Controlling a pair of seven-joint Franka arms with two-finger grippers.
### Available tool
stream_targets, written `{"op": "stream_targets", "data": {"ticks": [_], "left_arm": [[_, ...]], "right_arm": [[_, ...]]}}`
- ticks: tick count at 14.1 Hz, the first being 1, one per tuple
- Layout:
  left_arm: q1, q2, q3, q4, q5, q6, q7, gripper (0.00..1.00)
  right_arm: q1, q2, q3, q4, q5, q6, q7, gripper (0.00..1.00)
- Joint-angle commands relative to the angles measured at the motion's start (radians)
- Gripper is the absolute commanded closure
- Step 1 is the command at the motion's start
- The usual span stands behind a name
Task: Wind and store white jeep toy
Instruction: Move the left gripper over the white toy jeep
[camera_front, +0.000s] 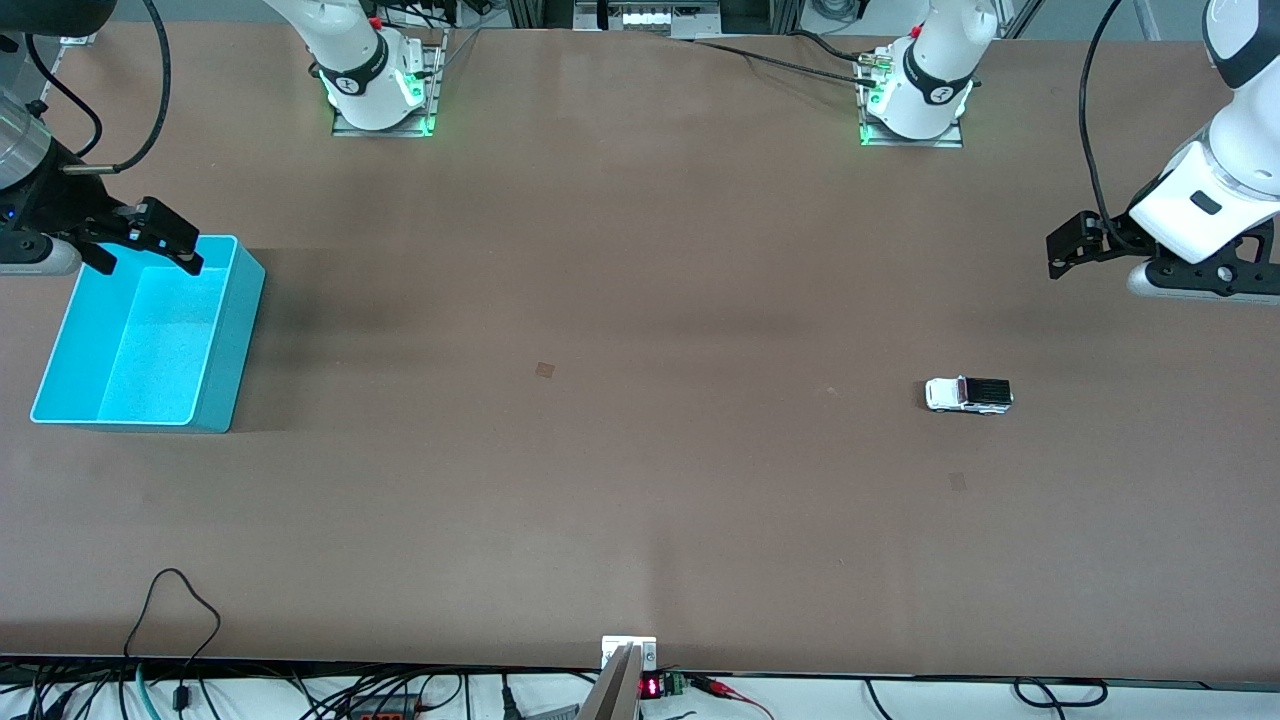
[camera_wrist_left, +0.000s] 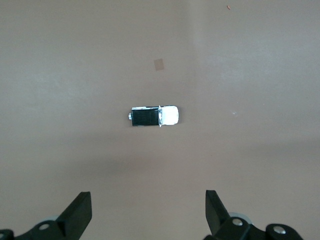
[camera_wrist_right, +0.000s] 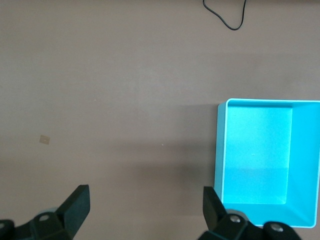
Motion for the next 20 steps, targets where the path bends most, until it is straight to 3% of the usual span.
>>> {"op": "stream_targets", "data": {"ticks": [1, 11, 15, 20], "left_arm": [[0.002, 0.015, 0.001, 0.028, -0.009, -0.011, 0.027, 0.00], [-0.009, 0.032, -0.001, 0.030, -0.013, -0.069, 0.018, 0.00], [-0.009, 0.061, -0.003, 0.028, -0.010, -0.183, 0.041, 0.00], [0.004, 0.110, -0.001, 0.025, -0.006, -0.175, 0.464, 0.00]], "right_arm": [[-0.011, -0.009, 0.003, 0.003, 0.013, -0.018, -0.017, 0.00], [-0.011, -0.010, 0.003, 0.003, 0.013, -0.030, -0.016, 0.00], [-0.011, -0.010, 0.003, 0.003, 0.013, -0.030, -0.016, 0.00], [-0.011, -0.009, 0.003, 0.003, 0.013, -0.030, -0.016, 0.00]]}}
